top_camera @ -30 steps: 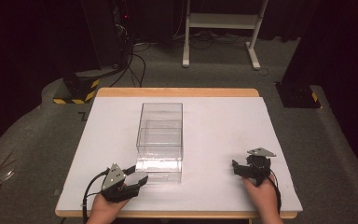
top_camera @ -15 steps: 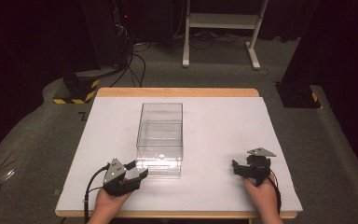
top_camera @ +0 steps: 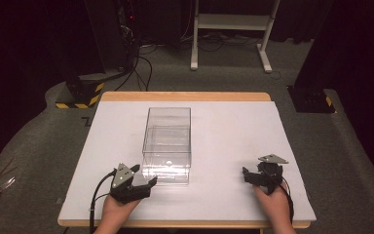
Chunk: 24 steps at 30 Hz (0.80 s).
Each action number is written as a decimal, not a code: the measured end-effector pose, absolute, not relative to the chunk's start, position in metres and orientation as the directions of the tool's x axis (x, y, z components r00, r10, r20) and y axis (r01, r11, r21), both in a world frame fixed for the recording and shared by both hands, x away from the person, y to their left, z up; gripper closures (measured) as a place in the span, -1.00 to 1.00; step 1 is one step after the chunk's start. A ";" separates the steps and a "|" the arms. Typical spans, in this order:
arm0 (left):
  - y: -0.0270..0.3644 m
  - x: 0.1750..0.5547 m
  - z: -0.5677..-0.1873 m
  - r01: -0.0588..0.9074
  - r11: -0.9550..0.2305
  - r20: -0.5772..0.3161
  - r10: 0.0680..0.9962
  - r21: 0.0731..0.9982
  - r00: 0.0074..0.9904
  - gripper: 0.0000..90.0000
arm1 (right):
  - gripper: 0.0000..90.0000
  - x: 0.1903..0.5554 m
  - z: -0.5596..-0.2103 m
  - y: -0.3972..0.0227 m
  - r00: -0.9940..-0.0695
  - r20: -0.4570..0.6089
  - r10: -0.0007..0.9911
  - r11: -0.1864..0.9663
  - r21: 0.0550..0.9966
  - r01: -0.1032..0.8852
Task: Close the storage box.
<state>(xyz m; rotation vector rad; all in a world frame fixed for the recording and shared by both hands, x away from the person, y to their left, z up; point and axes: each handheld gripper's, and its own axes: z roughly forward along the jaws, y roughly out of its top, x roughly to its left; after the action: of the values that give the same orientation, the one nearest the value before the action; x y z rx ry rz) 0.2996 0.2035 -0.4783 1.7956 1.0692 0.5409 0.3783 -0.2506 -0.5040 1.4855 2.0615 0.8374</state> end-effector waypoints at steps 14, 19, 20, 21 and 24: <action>0.203 0.315 -0.479 0.449 -0.168 -0.093 0.859 0.878 0.504 -0.58 | -0.74 0.378 -0.504 -0.251 -0.310 -0.018 0.951 0.231 0.706 0.669; 0.201 0.324 -0.480 0.454 -0.159 -0.098 0.865 0.877 0.493 -0.57 | -0.74 0.378 -0.504 -0.251 -0.310 -0.017 0.951 0.231 0.706 0.669; 0.201 0.326 -0.480 0.454 -0.159 -0.098 0.865 0.876 0.492 -0.57 | -0.74 0.378 -0.504 -0.251 -0.310 -0.017 0.951 0.231 0.706 0.669; 0.201 0.330 -0.480 0.454 -0.159 -0.096 0.867 0.877 0.490 -0.57 | -0.74 0.378 -0.504 -0.251 -0.310 -0.017 0.951 0.231 0.706 0.669; 0.201 0.334 -0.480 0.452 -0.160 -0.094 0.867 0.878 0.490 -0.57 | -0.74 0.378 -0.504 -0.251 -0.310 -0.017 0.951 0.231 0.706 0.669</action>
<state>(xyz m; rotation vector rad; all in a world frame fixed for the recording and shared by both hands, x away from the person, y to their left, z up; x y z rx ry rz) 0.3339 0.2012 -0.4802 1.7889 1.1129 0.5504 0.3783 -0.2507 -0.5040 1.4851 2.0615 0.8376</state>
